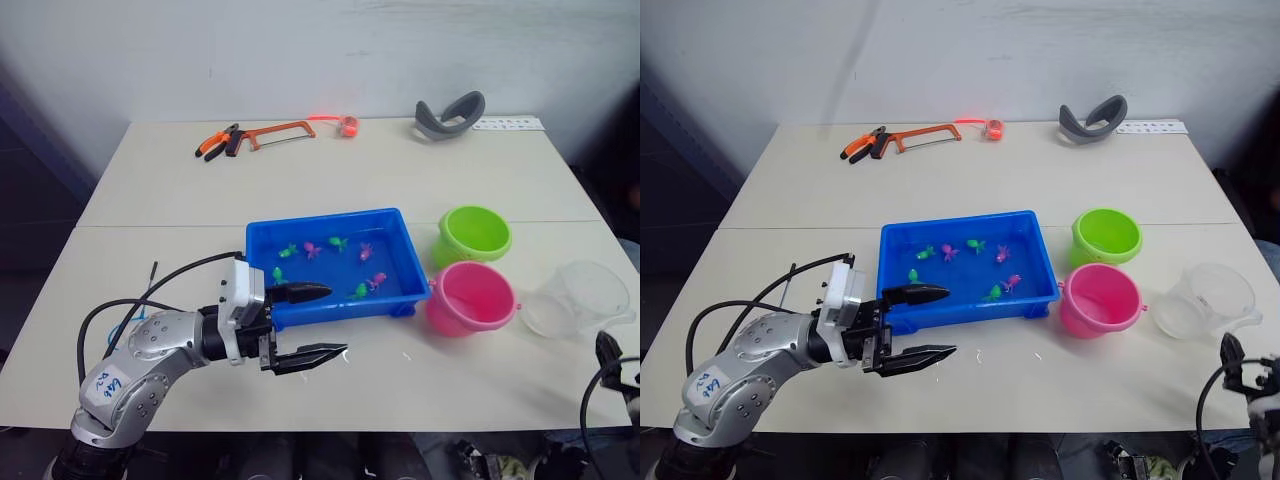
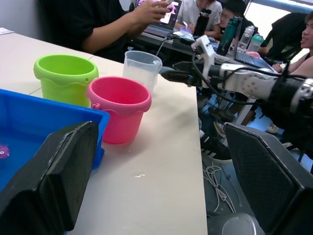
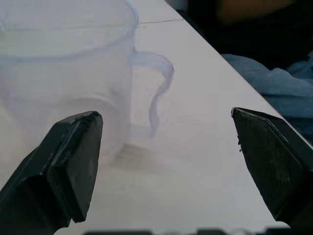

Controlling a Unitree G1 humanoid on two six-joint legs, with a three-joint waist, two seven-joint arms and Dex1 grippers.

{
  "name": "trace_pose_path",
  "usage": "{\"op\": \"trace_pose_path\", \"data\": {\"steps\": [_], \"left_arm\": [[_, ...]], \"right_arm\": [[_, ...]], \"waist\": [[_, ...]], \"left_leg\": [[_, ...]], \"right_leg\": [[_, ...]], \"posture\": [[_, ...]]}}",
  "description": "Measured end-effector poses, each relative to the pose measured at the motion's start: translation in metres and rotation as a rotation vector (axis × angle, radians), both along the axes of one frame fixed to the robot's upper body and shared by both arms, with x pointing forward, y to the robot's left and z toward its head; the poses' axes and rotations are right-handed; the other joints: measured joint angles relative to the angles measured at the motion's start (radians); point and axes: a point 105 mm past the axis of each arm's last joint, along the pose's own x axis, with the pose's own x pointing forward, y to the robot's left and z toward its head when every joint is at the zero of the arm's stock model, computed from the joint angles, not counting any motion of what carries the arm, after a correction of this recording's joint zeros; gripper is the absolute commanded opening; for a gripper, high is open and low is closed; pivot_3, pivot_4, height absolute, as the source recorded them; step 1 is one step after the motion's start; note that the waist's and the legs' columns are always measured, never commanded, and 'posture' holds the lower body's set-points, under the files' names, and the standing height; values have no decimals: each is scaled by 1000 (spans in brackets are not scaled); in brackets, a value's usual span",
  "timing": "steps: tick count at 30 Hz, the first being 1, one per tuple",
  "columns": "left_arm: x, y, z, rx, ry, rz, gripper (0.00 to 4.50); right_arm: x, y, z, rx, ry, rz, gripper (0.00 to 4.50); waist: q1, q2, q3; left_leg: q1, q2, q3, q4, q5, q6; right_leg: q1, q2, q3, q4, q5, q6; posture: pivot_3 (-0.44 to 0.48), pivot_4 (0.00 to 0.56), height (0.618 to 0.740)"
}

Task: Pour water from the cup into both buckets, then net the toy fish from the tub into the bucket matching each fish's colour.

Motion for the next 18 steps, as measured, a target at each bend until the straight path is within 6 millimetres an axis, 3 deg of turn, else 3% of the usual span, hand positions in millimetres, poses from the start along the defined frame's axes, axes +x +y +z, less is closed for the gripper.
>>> {"op": "trace_pose_path", "data": {"steps": [6, 18], "left_arm": [[0, 2, -4, 4, 19, 23, 4453], [4, 1, 2, 5, -14, 28, 4453]], "right_arm": [[13, -15, -6, 30, 10, -54, 4500], [31, -24, -21, 61, 64, -54, 4500]], "waist": [[10, 0, 0], [8, 0, 0]], "left_leg": [[-1, -1, 0, 1, 1, 1], [-1, -1, 0, 1, 2, 0]], "right_leg": [[1, 0, -1, -1, 0, 0], [1, 0, -1, 0, 0, 0]], "posture": [[0, 150, 740], [0, 150, 740]]}}
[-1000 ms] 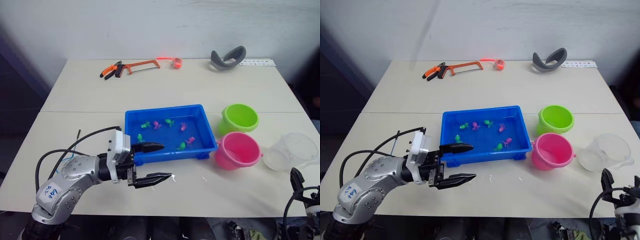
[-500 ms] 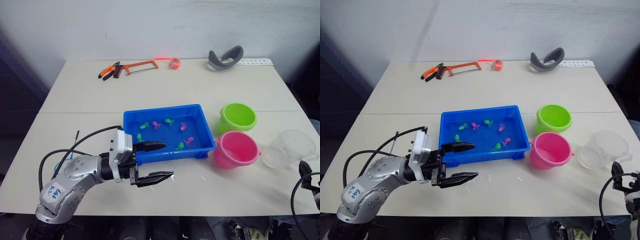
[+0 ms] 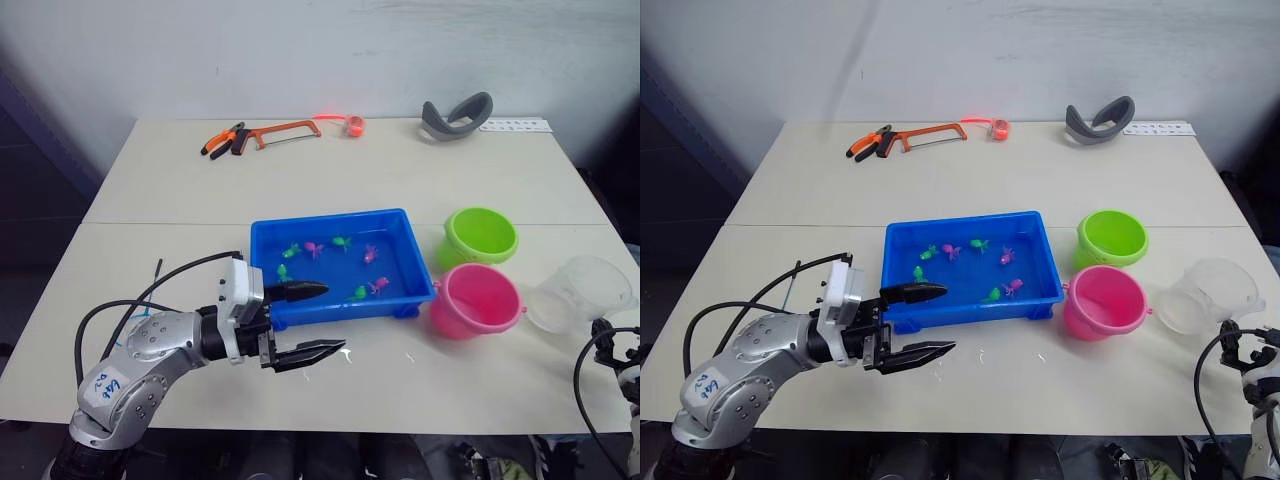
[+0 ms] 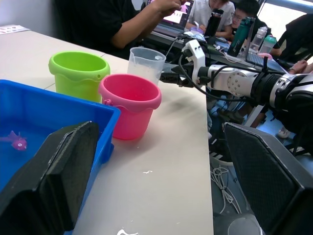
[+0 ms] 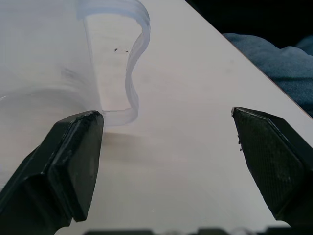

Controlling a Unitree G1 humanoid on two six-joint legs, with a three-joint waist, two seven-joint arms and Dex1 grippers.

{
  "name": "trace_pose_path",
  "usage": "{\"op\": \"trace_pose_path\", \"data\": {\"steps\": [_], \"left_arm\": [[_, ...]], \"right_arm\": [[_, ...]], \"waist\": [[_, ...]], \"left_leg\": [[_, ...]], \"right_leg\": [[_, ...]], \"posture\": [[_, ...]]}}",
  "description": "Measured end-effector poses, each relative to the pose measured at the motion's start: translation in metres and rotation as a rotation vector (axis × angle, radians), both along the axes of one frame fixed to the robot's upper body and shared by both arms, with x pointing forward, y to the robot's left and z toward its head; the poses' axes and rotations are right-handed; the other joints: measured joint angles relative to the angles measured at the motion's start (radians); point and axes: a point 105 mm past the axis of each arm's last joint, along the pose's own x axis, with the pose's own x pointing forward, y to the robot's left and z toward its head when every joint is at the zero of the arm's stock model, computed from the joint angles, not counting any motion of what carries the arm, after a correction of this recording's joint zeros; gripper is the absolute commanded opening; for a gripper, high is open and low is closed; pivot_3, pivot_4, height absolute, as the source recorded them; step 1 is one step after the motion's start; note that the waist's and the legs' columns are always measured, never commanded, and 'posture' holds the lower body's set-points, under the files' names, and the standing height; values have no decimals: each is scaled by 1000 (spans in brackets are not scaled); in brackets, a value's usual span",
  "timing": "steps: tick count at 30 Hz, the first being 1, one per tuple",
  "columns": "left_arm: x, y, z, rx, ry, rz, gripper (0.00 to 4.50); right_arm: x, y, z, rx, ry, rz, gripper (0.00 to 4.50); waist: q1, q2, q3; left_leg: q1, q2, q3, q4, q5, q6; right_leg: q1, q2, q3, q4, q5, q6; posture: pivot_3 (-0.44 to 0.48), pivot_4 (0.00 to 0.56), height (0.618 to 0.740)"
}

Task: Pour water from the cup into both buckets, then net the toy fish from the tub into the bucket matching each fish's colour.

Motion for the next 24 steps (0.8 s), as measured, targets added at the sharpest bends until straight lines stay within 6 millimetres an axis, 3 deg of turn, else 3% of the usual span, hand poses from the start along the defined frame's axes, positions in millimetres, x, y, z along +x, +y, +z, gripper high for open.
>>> {"op": "trace_pose_path", "data": {"steps": [8, 14, 24], "left_arm": [[7, 4, -2, 9, 2, 22, 4453], [7, 6, -1, 19, -9, 20, 4453], [8, 18, 0, 61, -25, 21, 4453]], "right_arm": [[15, -11, 7, 8, -30, 14, 4500], [24, -3, -2, 72, -21, 98, 4500], [40, 9, 0, 110, -37, 249, 4500]], "waist": [[-2, 0, 0], [-4, 0, 0], [-8, 0, 0]], "left_leg": [[0, 0, 0, 0, 1, -1], [0, 0, 0, 0, 1, -1], [0, 0, 0, 0, 1, -1]], "right_leg": [[0, 1, 0, 0, 0, 0], [0, 1, 0, 0, 0, 0], [0, 1, -1, -1, 0, 0]], "posture": [[0, 150, 740], [0, 150, 740], [0, 150, 740]]}}
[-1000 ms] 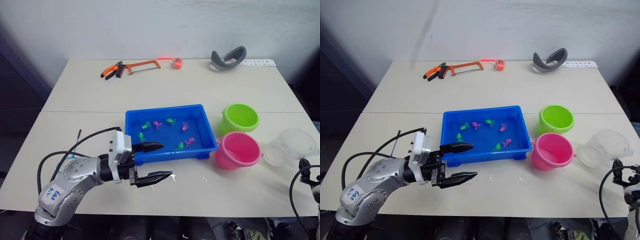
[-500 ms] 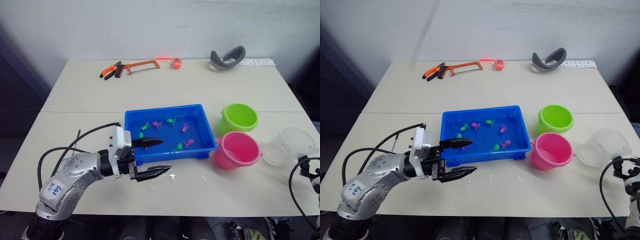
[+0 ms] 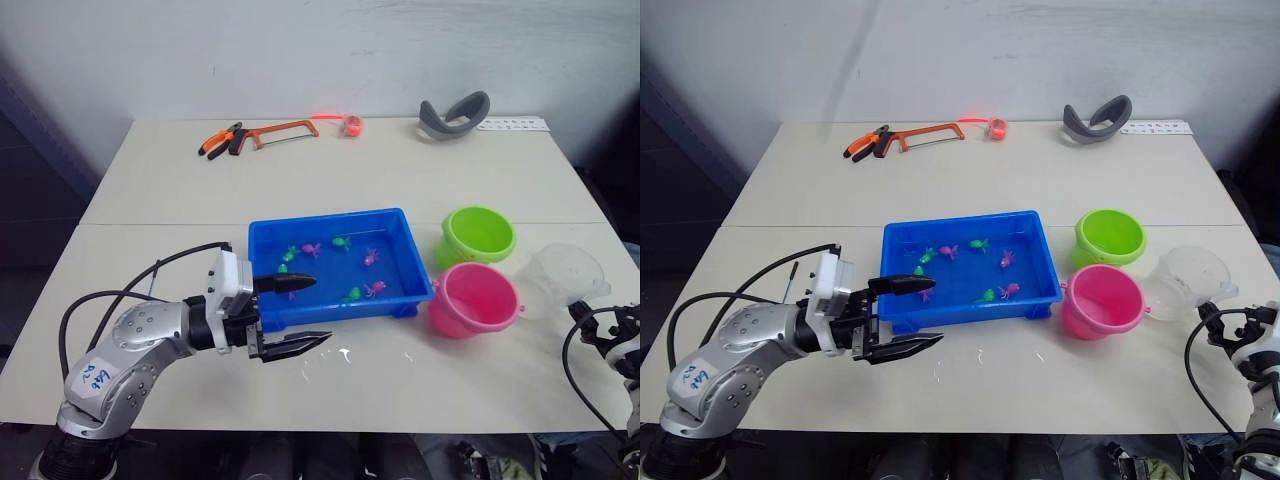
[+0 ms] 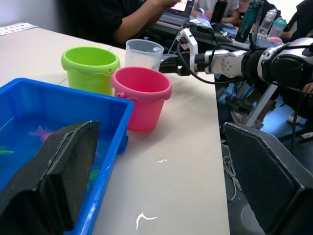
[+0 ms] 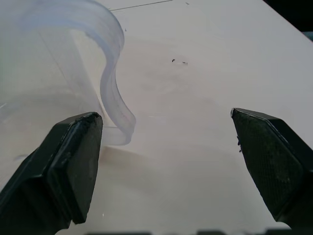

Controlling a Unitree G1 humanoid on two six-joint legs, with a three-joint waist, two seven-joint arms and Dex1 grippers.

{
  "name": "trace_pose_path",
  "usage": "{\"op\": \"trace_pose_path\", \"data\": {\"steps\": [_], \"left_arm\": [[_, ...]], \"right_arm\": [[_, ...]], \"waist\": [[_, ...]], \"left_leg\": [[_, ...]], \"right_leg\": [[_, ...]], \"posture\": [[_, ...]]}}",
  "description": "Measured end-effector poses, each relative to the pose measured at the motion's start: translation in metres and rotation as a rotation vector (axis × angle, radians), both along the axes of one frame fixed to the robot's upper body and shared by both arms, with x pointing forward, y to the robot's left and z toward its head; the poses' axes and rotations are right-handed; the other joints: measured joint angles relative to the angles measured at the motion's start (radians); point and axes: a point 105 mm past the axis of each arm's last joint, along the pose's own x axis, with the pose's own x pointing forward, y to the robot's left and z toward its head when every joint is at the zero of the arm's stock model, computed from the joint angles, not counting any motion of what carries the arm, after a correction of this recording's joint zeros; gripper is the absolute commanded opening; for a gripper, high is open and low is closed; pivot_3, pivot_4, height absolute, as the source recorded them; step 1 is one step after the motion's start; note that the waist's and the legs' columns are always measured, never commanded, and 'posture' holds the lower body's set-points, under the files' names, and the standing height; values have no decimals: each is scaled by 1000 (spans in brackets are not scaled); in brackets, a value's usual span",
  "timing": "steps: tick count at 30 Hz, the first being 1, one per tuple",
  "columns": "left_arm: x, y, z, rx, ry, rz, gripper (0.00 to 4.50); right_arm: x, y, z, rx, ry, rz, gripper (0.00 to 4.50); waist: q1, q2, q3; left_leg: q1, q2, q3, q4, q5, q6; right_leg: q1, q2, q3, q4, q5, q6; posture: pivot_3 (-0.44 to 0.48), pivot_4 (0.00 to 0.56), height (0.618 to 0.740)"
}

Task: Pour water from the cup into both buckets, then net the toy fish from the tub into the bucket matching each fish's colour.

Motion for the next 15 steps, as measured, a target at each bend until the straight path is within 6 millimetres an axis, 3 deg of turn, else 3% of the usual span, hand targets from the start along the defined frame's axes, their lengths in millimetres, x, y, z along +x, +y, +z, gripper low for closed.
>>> {"op": "trace_pose_path", "data": {"steps": [2, 5, 12, 13, 15], "left_arm": [[1, 2, -2, -1, 13, -1, 4453], [3, 3, -4, -1, 23, -2, 4500], [8, 7, -5, -1, 20, -9, 4500], [8, 6, -4, 0, 13, -12, 4500], [10, 6, -2, 0, 0, -13, 4500]], "right_arm": [[1, 2, -1, -1, -3, 15, 4500], [3, 6, 0, -17, -11, 47, 3793], [12, 18, 8, -38, -62, 114, 279], [13, 19, 8, -38, -63, 116, 63], [15, 22, 8, -35, -68, 130, 63]], "waist": [[0, 0, 0], [-1, 0, 0], [-2, -1, 0], [-1, -1, 0], [-2, -1, 1]], "left_leg": [[0, 0, 0, 0, 0, 0], [0, 0, 0, 0, 0, 0], [0, 0, 0, 0, 0, -1], [0, 0, 0, 0, 0, -1], [0, 0, -1, 0, 0, -1]], "right_leg": [[0, 0, 0, 0, 0, 0], [0, 0, 0, 0, 0, 0], [0, 0, 0, 0, 0, 0], [0, 0, 0, 0, 0, 0], [0, 0, 0, 0, 0, 0]], "posture": [[0, 150, 740], [0, 150, 740], [0, 150, 740], [0, 150, 740], [0, 150, 740]]}}
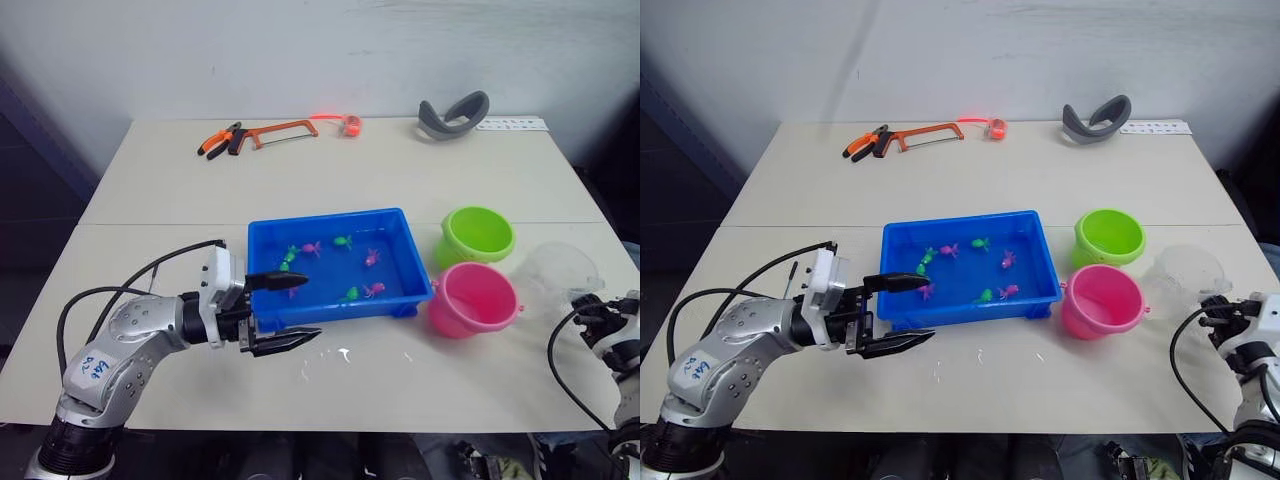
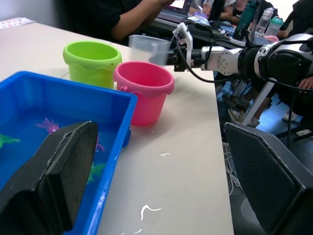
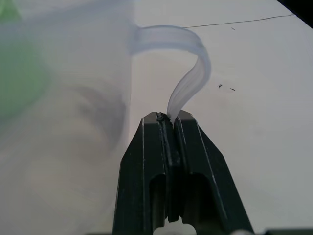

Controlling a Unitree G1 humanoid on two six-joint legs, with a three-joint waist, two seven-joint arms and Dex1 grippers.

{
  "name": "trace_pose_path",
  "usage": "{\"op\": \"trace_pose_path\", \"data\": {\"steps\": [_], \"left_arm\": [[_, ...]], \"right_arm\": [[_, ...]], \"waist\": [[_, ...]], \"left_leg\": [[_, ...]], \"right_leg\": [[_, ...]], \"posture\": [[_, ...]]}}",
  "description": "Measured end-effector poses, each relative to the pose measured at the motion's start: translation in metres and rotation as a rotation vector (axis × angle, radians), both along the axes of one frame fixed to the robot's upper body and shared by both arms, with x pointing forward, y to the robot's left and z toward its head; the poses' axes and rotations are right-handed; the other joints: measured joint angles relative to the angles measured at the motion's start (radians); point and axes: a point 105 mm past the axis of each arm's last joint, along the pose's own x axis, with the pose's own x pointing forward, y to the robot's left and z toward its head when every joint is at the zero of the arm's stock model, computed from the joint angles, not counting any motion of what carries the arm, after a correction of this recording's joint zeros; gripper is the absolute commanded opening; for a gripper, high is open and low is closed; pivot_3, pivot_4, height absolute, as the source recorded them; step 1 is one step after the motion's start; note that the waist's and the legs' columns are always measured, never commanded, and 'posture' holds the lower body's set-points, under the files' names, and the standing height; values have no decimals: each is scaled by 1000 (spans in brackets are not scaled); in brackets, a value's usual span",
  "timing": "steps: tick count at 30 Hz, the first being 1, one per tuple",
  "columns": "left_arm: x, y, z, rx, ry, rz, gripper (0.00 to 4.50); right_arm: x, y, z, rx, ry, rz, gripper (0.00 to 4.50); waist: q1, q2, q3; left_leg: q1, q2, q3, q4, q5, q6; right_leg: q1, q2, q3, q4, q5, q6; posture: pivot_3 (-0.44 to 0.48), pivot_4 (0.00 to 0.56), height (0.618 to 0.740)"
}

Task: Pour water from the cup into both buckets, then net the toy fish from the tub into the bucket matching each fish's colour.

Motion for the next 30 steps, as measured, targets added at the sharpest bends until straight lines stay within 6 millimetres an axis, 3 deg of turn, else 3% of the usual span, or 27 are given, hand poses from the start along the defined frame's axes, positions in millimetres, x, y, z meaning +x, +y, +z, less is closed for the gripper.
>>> {"op": "trace_pose_path", "data": {"steps": [5, 12, 18, 24, 30], "left_arm": [[3, 2, -4, 2, 8, 13, 4500], [2, -1, -7, -13, 15, 10, 4500], [-1, -10, -10, -35, 27, -22, 4500], [-1, -23, -4, -69, 3, -64, 4500], [1, -35, -4, -109, 48, -93, 4500]], "right_arm": [[-2, 3, -1, -10, -5, 4, 63], [-15, 5, 23, -96, -59, 19, 63], [-26, 4, 61, -211, -107, 4, 63], [-36, 7, 107, -459, -131, -11, 63], [-39, 16, 126, -637, -117, -11, 63]], "waist": [[1, 0, 0], [3, 0, 0], [8, 0, 0], [13, 0, 0], [14, 0, 1]], "left_leg": [[0, 0, 0, 0, 0, 0], [0, 0, -1, 0, 0, 0], [0, 0, 0, 0, 0, 0], [0, 0, 0, 0, 0, 0], [0, 0, 0, -1, 0, 0]], "right_leg": [[0, 0, 0, 0, 0, 0], [0, 0, 0, 0, 0, 0], [0, -1, 0, 0, 0, 0], [-1, -1, 0, 0, 0, 0], [-1, 0, 0, 0, 0, 0]], "posture": [[0, 150, 740], [0, 150, 740], [0, 150, 740], [0, 150, 740], [0, 150, 740]]}}
